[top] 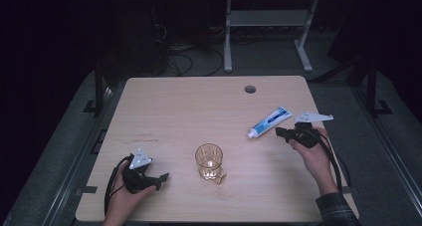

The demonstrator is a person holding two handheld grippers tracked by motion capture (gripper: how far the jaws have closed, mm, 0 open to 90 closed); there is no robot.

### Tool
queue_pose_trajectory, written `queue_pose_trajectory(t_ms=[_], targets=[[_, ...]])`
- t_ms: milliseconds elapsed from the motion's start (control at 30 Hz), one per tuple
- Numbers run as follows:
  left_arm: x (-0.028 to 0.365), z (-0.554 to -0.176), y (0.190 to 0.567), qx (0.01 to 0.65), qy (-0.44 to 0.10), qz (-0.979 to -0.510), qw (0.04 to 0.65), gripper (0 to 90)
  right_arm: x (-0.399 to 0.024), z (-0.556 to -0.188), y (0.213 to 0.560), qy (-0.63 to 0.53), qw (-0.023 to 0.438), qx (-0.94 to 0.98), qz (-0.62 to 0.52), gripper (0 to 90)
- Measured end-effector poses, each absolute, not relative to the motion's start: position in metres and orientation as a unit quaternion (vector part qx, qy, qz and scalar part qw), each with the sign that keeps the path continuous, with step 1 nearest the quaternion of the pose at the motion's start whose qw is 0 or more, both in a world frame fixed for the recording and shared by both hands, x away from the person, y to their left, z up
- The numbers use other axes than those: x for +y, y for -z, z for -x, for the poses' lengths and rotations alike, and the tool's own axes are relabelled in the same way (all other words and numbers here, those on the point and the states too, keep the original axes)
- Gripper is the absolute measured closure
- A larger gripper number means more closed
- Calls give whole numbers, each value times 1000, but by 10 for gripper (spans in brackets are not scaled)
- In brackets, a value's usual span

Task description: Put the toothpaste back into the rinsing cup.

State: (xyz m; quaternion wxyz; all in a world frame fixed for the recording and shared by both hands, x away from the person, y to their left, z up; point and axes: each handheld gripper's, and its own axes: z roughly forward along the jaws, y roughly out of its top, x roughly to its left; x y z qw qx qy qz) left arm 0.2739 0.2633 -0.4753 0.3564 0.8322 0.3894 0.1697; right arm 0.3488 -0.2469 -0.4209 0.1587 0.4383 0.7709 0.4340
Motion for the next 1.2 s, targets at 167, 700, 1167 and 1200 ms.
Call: queue_pose_trajectory(t_ms=[167,700,1167,1200], targets=[[263,-274,475,389,-170,-832,356,129,-240,-358,422,-430,149,775,-438,897],[264,-273,475,387,-169,-834,356,130,-205,-391,425,-414,135,792,-427,897],[264,-273,475,387,-169,-834,355,130,-184,-417,430,-400,126,799,-431,897],[264,-273,475,387,-169,-834,355,130,-183,-418,431,-396,123,801,-432,896]])
